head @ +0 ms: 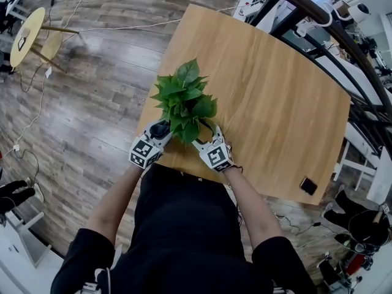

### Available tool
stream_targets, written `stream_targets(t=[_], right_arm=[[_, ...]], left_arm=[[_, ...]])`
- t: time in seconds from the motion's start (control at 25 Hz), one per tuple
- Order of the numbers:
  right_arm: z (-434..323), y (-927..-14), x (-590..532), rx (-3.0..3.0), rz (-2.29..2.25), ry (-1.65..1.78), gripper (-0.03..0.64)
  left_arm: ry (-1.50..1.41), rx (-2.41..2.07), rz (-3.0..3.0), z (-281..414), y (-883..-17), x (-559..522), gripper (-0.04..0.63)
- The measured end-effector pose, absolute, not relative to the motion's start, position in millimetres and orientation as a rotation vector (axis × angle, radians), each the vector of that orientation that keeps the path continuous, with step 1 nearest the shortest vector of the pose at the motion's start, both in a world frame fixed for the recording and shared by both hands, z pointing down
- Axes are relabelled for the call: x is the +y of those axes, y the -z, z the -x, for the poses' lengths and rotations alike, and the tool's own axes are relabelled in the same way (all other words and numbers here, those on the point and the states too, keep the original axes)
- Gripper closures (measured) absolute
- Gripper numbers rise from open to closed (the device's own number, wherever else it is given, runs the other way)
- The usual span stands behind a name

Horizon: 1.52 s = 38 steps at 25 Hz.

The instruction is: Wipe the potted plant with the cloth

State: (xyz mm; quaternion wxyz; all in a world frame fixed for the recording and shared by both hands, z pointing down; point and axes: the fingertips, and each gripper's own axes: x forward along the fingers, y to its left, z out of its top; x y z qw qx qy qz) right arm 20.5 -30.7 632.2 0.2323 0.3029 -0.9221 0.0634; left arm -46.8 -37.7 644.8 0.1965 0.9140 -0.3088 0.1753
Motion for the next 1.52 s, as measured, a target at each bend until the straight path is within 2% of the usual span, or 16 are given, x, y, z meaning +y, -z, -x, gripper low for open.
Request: stream_targets(t=[0.28,0.52,1.04,1.32,1.52], right_arm=[[-37,-643,-44,-2.501,-0.989,-0.298,0.344],[-21,-639,-49,-2.531,-0.849,-0.202,0.344],[-19,-638,-48,-2.508,-0.893,-0.183,0.344],[-19,-644,-12,-2.551,-0.676,-0.145,0.344],[-44,-649,-38,-2.501,-0.819,-0.172,0.344]], left_arm=[[-0.482,-0.908,-2.536,57,-647,-50,0.419],[-0.485,-0.909,-2.555,57,-644,-51,0.420],[-0.463,-0.853,-2.556,42,-644,-28,0.419],[-0.500,-0.764,-2.609,51,-648,-26,0.419],[-0.484,-0.841,-2.563,58,-649,-38,0.419]])
